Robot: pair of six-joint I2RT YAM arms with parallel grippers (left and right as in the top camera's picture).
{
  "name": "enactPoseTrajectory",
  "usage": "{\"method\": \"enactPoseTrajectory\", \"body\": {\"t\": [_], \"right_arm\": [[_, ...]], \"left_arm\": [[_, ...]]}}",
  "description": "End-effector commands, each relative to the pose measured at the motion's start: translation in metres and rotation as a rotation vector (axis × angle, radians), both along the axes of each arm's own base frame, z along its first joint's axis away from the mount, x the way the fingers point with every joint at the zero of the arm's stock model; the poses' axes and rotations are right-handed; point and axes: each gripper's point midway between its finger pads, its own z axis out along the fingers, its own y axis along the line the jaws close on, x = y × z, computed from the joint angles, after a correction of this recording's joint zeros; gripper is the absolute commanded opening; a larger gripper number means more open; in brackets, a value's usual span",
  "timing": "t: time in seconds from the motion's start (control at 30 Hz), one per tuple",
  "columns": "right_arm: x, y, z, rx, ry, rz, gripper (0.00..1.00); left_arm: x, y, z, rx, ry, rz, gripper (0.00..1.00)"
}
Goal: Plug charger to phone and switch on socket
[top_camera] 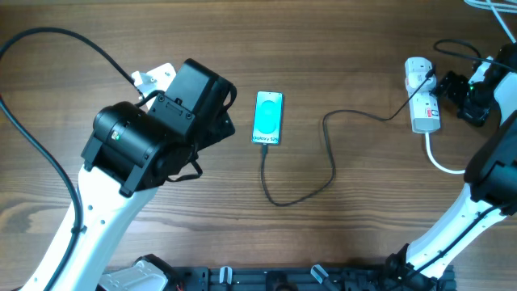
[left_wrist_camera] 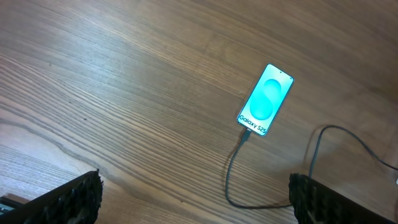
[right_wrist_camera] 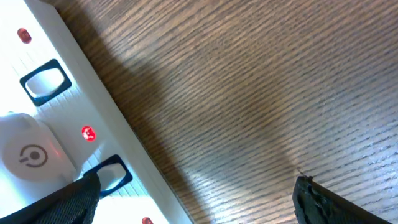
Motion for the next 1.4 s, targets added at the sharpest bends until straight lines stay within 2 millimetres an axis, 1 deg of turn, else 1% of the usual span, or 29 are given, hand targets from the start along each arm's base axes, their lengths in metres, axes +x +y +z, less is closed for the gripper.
{"method": "enactPoseTrajectory", "body": {"t": [0.0,0.07,0.1,0.17,0.23,0.27,0.33,0.5,0.57,0.6,0.63,0.7,0.8,0.87,0.97,1.03,1.13,1.2,1.27,1.37], "right_arm": [[-0.010,0.022,-0.011,0.077,0.054,0.001,1.00],[-0.015,0.020,0.007,0.055,0.053,-0.005,1.00],[-0.019,0.020,0.024,0.041,0.047,-0.010,1.00],[-0.024,0.023,0.042,0.037,0.037,-0.014,1.00],[-0.033,0.027,0.066,0.033,0.034,-0.033,1.00],[-0.038,0.029,0.081,0.027,0.023,-0.033,1.00],[-0.045,0.033,0.102,0.016,0.002,-0.030,1.00],[-0.068,0.053,0.168,-0.031,-0.092,-0.009,1.00],[-0.078,0.066,0.188,-0.055,-0.143,0.009,1.00],[-0.083,0.072,0.194,-0.063,-0.159,0.018,1.00],[-0.087,0.078,0.198,-0.067,-0.171,0.028,1.00],[-0.101,0.098,0.205,-0.078,-0.201,0.066,1.00],[-0.125,0.133,0.207,-0.096,-0.269,0.139,0.99],[-0.140,0.152,0.208,-0.111,-0.326,0.185,1.00],[-0.166,0.173,0.212,-0.124,-0.410,0.222,1.00],[-0.184,0.182,0.219,-0.119,-0.471,0.205,1.00],[-0.210,0.187,0.234,-0.128,-0.569,0.173,1.00],[-0.221,0.190,0.240,-0.111,-0.597,0.138,1.00],[-0.231,0.192,0.237,-0.063,-0.583,0.071,1.00],[-0.238,0.193,0.230,0.019,-0.534,-0.043,1.00]], "left_arm": [[0.002,0.005,0.000,0.009,-0.008,0.031,1.00],[0.002,0.005,0.000,0.009,-0.008,0.031,1.00],[0.002,0.005,0.000,0.009,-0.008,0.031,1.00],[0.002,0.005,0.000,0.009,-0.008,0.031,1.00],[0.002,0.005,0.000,0.009,-0.008,0.031,1.00],[0.002,0.005,0.000,0.009,-0.008,0.031,1.00],[0.002,0.005,0.000,0.009,-0.008,0.031,1.00],[0.002,0.005,0.000,0.009,-0.008,0.031,1.00],[0.002,0.005,0.000,0.009,-0.008,0.031,1.00],[0.002,0.005,0.000,0.009,-0.008,0.031,1.00],[0.002,0.005,0.000,0.009,-0.008,0.031,1.00],[0.002,0.005,0.000,0.009,-0.008,0.031,1.00],[0.002,0.005,0.000,0.009,-0.008,0.031,1.00],[0.002,0.005,0.000,0.009,-0.008,0.031,1.00],[0.002,0.005,0.000,0.009,-0.008,0.031,1.00],[0.002,0.005,0.000,0.009,-0.008,0.031,1.00],[0.002,0.005,0.000,0.009,-0.008,0.031,1.00],[0.002,0.005,0.000,0.009,-0.008,0.031,1.00],[0.002,0.005,0.000,0.009,-0.008,0.031,1.00],[0.002,0.005,0.000,0.009,-0.008,0.031,1.00]]}}
